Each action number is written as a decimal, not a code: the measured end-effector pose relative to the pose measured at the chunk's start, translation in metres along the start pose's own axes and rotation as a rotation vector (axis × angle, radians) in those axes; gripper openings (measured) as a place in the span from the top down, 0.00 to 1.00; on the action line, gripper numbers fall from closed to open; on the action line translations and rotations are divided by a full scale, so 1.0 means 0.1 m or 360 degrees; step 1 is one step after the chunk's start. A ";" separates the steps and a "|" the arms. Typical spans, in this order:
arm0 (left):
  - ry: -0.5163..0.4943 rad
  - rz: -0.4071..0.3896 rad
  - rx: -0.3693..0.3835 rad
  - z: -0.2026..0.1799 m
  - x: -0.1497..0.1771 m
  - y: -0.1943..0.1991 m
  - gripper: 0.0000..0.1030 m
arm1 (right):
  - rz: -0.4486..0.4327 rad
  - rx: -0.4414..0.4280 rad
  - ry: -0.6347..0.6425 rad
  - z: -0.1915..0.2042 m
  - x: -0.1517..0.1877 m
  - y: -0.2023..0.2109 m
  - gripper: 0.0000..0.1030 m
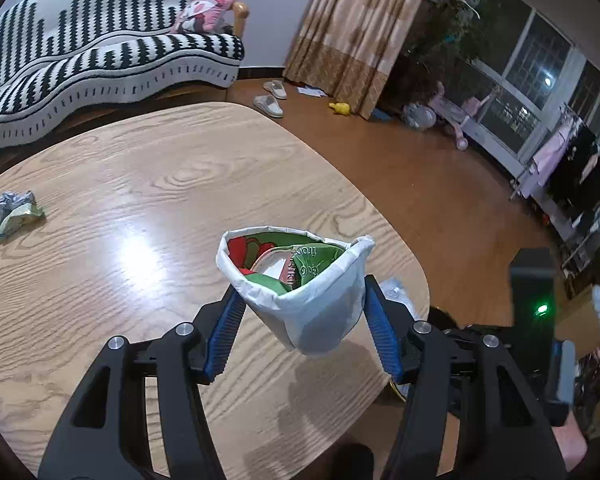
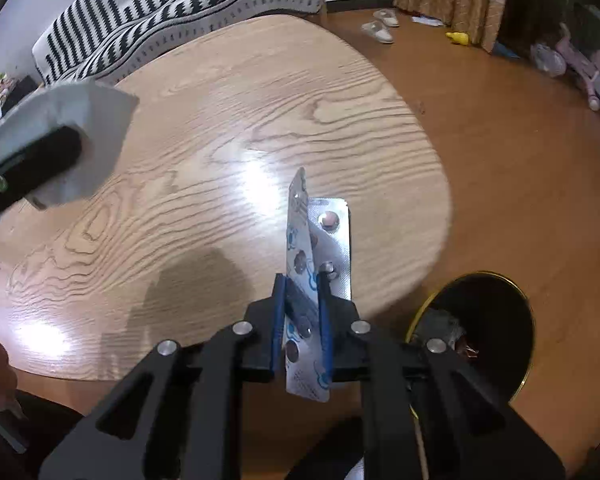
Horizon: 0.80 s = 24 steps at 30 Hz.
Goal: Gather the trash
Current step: 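Carry cup and blister pack to the bin and open both tools over it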
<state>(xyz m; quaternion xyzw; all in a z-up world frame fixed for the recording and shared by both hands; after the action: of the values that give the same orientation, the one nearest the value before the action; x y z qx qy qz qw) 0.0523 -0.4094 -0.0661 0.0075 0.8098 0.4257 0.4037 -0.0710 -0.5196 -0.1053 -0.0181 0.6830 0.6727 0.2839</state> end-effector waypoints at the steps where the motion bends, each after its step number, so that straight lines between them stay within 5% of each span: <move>1: -0.0015 0.0013 0.0009 -0.06 0.02 -0.03 0.44 | -0.0016 -0.0006 -0.0023 -0.06 0.02 0.04 0.85; 12: -0.0259 0.0120 0.0227 -1.12 0.39 -0.45 0.44 | 0.0003 0.0090 -0.0468 -1.58 0.62 0.43 0.85; 24: -0.0425 0.0250 0.0363 -1.84 0.72 -0.91 0.44 | 0.0083 0.0127 -0.0647 -2.20 1.01 0.34 0.85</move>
<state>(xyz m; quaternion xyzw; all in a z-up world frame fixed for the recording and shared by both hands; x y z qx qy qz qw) -0.0877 -0.5672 -0.1185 0.1729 0.7890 0.3565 0.4696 -0.2492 -0.6845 -0.1310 0.1468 0.6380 0.6421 0.3989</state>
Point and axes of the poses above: each gripper's, at about its wrist camera, not at the fingertips, and y roughly against the way its jaws point, z to its left, x to its underside, the point moved 7 cm from there along -y, roughly the way its jaws point, and after that the axes turned 5 degrees about x, right-handed, at the moved point
